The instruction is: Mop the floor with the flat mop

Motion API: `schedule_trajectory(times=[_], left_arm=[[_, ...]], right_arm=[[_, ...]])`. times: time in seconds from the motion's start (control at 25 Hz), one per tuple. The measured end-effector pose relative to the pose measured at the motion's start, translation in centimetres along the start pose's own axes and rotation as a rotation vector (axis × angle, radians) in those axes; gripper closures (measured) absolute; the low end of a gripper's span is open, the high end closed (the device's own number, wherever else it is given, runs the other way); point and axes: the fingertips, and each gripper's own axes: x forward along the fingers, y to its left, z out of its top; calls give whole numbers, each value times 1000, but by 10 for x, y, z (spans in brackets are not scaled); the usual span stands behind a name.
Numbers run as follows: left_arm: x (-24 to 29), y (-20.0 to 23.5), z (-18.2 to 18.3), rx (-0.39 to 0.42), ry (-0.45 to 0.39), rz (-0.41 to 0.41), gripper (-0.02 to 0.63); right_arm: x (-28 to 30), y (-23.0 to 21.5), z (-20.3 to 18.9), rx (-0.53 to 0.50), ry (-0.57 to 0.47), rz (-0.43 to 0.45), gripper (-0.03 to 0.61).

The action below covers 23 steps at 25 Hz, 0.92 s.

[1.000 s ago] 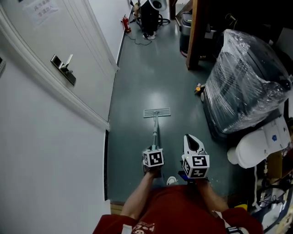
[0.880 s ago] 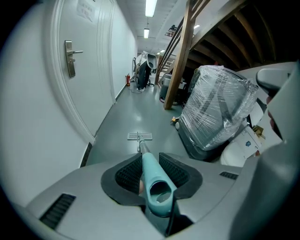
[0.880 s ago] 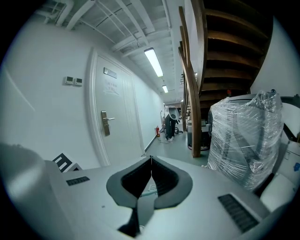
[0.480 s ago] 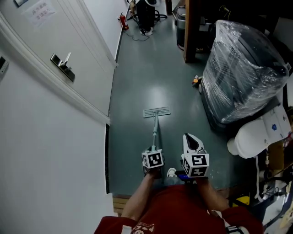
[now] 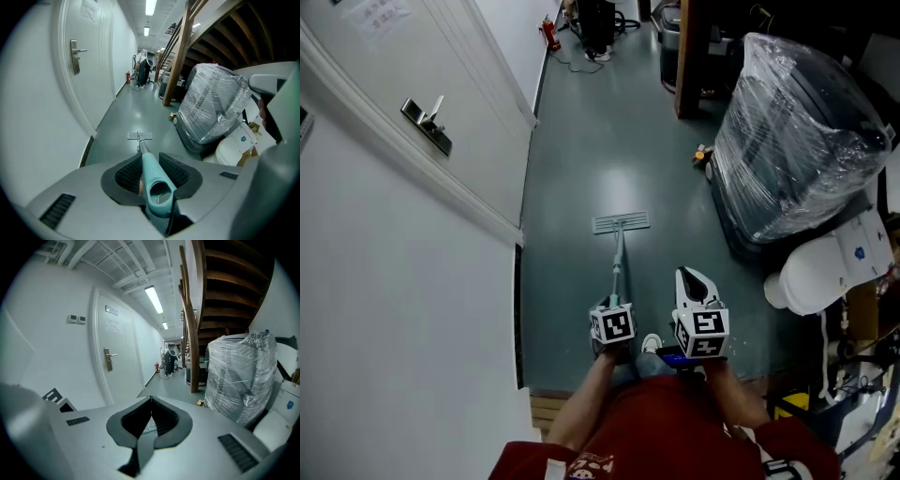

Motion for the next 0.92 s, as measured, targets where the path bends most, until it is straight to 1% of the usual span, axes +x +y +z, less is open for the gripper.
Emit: schedule_trajectory(times=[0.4, 0.92], left_arm=[[-3, 12, 11, 7, -14, -21, 486], [1, 22, 3, 18, -3, -20, 485]], right_arm=[[6, 20, 8, -15, -3, -10, 560], [10, 29, 4, -21, 9, -20, 560]])
